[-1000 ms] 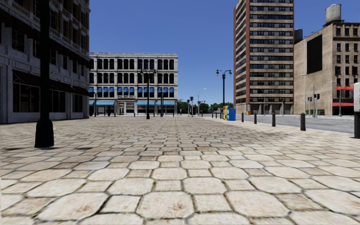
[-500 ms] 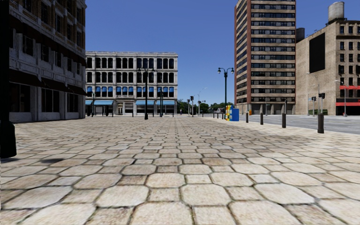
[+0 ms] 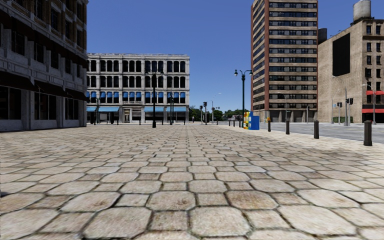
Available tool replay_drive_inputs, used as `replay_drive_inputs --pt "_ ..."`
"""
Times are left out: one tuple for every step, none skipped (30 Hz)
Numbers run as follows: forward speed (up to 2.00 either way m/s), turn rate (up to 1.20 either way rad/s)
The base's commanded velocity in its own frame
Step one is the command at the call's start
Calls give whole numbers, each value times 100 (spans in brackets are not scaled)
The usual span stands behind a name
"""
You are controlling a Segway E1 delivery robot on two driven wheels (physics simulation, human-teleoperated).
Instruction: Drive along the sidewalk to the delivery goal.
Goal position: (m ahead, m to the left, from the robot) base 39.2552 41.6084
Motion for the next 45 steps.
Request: replay_drive_inputs --pt "200 0" --pt "200 0" --pt "200 0" --pt "200 0" --pt "200 0" --pt "200 0" --pt "200 0" --pt "200 0" --pt "200 0" --pt "200 0" --pt "200 0" --pt "200 0" --pt "200 0" --pt "200 0" --pt "200 0" --pt "200 0" --pt "200 0" --pt "200 0" --pt "200 0" --pt "200 0" --pt "200 0" --pt "200 0" --pt "200 0" --pt "200 0" --pt "200 0" --pt "200 0" --pt "200 0" --pt "200 0" --pt "200 0" --pt "200 0" --pt "200 0" --pt "200 0" --pt "200 0" --pt "200 0" --pt "200 0" --pt "200 0" --pt "200 0" --pt "200 0" --pt "200 0" --pt "200 0" --pt "200 0" --pt "200 0" --pt "200 0" --pt "200 0" --pt "200 0"
